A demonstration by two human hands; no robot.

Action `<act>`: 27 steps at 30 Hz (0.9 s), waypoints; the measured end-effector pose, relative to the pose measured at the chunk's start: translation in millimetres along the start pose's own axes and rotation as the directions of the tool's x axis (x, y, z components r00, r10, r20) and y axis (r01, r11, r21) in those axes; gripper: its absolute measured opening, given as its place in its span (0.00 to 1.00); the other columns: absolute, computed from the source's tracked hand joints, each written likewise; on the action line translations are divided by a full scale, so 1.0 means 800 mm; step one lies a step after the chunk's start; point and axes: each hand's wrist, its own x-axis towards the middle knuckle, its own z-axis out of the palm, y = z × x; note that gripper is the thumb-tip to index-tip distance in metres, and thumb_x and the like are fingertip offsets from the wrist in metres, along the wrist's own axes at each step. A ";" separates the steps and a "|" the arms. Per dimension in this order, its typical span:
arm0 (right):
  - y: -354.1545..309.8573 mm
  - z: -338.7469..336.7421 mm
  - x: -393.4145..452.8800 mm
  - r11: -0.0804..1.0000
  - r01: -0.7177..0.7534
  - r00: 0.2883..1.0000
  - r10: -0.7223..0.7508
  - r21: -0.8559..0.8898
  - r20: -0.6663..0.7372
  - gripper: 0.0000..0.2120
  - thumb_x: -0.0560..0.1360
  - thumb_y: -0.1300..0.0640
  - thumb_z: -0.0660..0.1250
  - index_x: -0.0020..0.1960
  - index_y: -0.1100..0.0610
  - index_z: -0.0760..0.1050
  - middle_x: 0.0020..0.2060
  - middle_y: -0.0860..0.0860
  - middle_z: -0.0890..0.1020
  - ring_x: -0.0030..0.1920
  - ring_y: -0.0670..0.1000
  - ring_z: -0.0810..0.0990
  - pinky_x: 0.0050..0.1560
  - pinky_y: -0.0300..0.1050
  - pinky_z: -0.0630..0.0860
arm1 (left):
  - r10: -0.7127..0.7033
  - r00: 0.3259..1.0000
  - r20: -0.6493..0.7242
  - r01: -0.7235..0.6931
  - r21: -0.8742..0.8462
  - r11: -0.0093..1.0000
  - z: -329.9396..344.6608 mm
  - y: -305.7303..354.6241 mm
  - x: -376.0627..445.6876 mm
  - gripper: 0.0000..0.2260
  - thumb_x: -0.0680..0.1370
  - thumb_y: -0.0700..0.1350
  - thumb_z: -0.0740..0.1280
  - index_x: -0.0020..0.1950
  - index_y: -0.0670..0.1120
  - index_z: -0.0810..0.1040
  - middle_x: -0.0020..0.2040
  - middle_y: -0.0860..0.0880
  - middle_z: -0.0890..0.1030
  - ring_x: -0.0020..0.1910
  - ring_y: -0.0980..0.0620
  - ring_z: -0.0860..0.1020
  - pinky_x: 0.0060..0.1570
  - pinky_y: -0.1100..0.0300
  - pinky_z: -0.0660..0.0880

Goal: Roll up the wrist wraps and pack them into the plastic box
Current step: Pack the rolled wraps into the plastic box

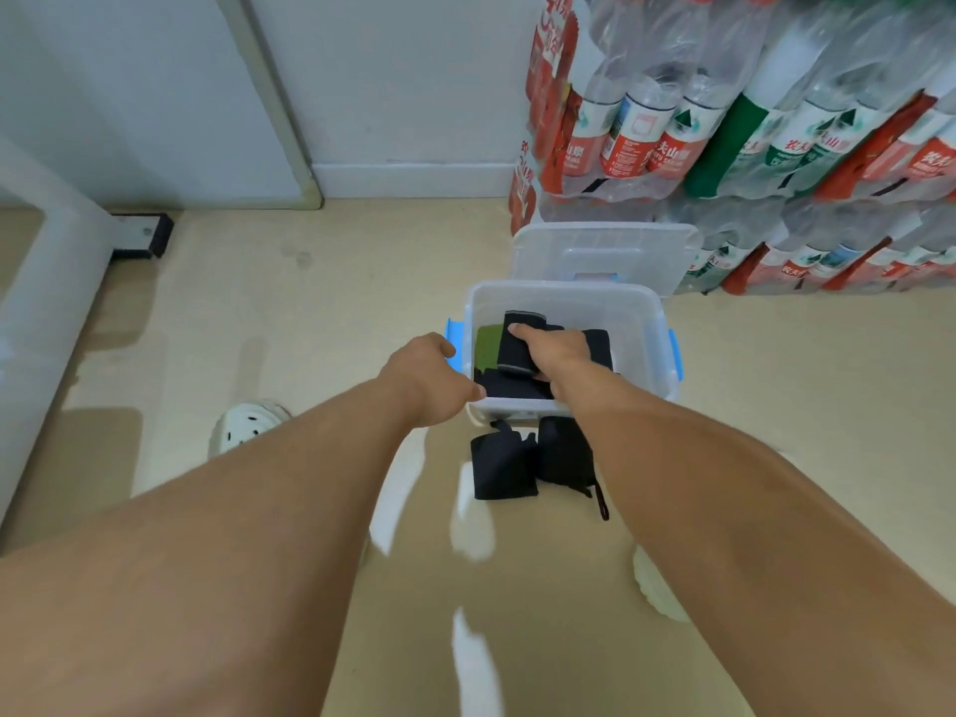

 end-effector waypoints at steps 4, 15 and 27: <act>-0.001 0.025 0.020 0.995 0.033 0.999 -0.032 -0.093 0.019 0.41 0.54 0.37 0.80 0.59 0.59 0.78 0.52 0.54 0.84 0.49 0.56 0.84 0.54 0.52 0.83 | -0.044 0.999 0.028 0.044 0.003 0.999 0.001 -0.014 0.004 0.31 0.77 0.50 0.75 0.76 0.46 0.68 0.72 0.46 0.72 0.68 0.45 0.73 0.69 0.50 0.70; -0.020 -0.015 0.005 0.819 0.267 0.949 -0.314 -0.508 -0.008 0.13 0.82 0.51 0.67 0.55 0.61 0.83 0.53 0.56 0.84 0.56 0.59 0.81 0.55 0.44 0.74 | -0.025 0.999 0.024 0.025 0.003 1.000 -0.006 -0.006 -0.003 0.29 0.76 0.48 0.75 0.75 0.45 0.70 0.70 0.46 0.74 0.67 0.45 0.74 0.68 0.52 0.71; 0.078 -0.123 -0.091 0.829 0.348 0.746 -0.527 -0.438 -0.407 0.09 0.83 0.52 0.60 0.54 0.52 0.78 0.42 0.53 0.82 0.44 0.58 0.80 0.46 0.48 0.75 | 0.141 0.989 0.052 -0.144 0.062 0.988 0.000 0.044 -0.044 0.22 0.78 0.46 0.73 0.71 0.45 0.74 0.65 0.46 0.77 0.63 0.45 0.75 0.59 0.57 0.71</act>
